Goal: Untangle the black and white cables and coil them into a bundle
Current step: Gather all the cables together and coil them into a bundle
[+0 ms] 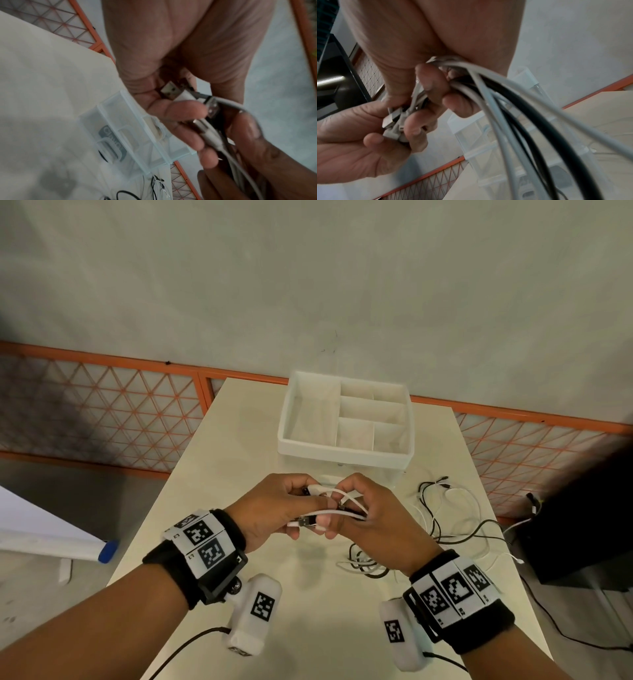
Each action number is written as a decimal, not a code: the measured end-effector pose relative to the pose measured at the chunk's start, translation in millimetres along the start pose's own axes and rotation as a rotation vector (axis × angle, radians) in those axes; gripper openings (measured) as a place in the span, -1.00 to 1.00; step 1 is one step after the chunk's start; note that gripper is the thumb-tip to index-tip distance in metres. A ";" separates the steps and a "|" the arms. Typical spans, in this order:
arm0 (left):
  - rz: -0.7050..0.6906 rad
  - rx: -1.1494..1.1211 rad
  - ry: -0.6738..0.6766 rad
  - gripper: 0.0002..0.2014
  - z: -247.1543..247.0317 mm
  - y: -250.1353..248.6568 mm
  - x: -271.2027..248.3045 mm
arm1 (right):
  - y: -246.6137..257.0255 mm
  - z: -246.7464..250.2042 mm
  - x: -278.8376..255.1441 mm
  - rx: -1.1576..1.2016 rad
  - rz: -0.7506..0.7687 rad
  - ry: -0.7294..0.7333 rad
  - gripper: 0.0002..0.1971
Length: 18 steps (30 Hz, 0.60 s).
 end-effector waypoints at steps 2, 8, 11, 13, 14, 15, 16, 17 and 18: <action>0.016 -0.060 0.004 -0.73 -1.5 1.0 0.4 | 0.4 1.3 -1.5 0.030 0.014 -0.017 -0.73; 0.135 -0.300 -0.029 -0.83 -2.1 9.9 2.6 | 0.0 3.7 -1.0 0.061 0.112 -0.084 -0.87; 0.192 -0.405 -0.044 -0.85 -3.7 14.5 3.5 | -1.2 4.0 -1.2 0.090 0.110 -0.110 -0.83; 0.226 -0.445 -0.033 -0.82 -4.1 16.6 3.8 | -3.8 1.7 -0.5 0.090 0.089 -0.096 -0.84; 0.246 -0.469 -0.028 -0.80 -3.7 18.2 4.3 | -5.7 0.8 0.1 0.086 0.079 -0.087 -0.84; 0.271 -0.508 -0.023 -0.77 -3.4 19.3 4.4 | -7.1 0.4 1.1 0.079 0.071 -0.082 -0.84; 0.295 -0.557 -0.017 -0.71 -2.5 20.9 4.5 | -8.0 0.4 1.9 0.075 0.060 -0.081 -0.84; 0.304 -0.597 -0.003 -0.64 -2.0 21.3 4.3 | -9.2 0.5 2.7 0.072 0.047 -0.085 -0.83; 0.288 -0.604 0.016 -0.59 -1.7 21.9 5.0 | -10.1 0.3 3.6 0.069 0.038 -0.091 -0.83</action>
Point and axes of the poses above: each hand's wrist, its own x-axis towards the middle knuckle, its own z-axis out of the back of the hand, y = z × x, the point moved 6 cm from there along x, towards the middle knuckle, and after that the axes turned 11 degrees about -y, right-handed, at the moved point
